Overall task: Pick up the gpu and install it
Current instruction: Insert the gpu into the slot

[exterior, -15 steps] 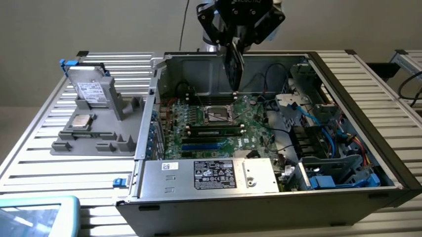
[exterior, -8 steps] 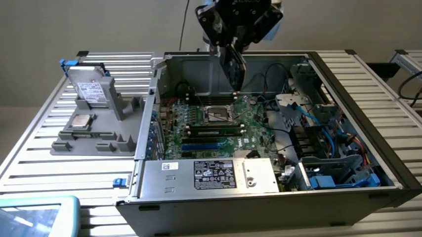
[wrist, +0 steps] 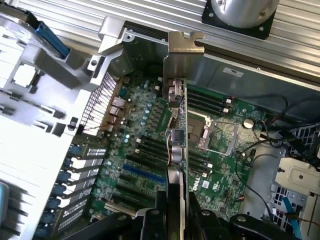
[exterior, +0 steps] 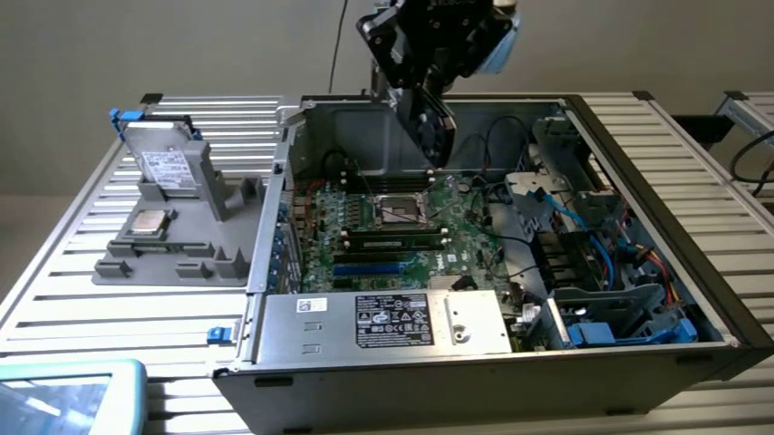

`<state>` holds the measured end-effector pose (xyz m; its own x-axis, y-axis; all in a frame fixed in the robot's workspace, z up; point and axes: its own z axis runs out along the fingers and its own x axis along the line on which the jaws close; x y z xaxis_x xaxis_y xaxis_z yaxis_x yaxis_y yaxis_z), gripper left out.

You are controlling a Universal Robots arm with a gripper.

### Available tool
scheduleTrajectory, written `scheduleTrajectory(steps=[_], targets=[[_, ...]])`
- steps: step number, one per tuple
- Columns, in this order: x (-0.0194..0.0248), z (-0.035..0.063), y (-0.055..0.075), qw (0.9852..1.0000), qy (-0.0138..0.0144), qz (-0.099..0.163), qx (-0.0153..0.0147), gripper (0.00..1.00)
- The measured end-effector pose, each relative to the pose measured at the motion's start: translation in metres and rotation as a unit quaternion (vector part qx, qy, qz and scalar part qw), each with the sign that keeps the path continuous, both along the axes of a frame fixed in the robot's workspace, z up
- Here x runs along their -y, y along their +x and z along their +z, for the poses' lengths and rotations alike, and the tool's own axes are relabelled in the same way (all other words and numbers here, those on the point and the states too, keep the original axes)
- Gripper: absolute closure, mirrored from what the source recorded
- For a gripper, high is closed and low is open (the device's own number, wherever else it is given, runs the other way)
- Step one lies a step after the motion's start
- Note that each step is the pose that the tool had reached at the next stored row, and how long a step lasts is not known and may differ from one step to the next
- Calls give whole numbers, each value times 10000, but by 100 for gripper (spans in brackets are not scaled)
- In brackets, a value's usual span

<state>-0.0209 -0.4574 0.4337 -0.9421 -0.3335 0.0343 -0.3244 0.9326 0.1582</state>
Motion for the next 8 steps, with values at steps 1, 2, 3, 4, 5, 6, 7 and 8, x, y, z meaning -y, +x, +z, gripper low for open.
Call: scheduleTrajectory(steps=[1, 2, 3, 4, 5, 6, 7, 8], targets=[[0, 0, 0, 10000, 0, 90, 0, 73], [0, 0, 0, 9998, -1, 185, 0, 73], [0, -1, 0, 9996, -1, 278, 0, 73], [0, -1, 0, 9993, 0, 368, 0, 73], [0, -2, 0, 9990, 0, 457, 0, 73], [0, -2, 0, 9985, 0, 548, 0, 73], [0, -3, 0, 9980, 0, 640, 0, 73], [0, -3, 0, 9974, -1, 727, 0, 73]])
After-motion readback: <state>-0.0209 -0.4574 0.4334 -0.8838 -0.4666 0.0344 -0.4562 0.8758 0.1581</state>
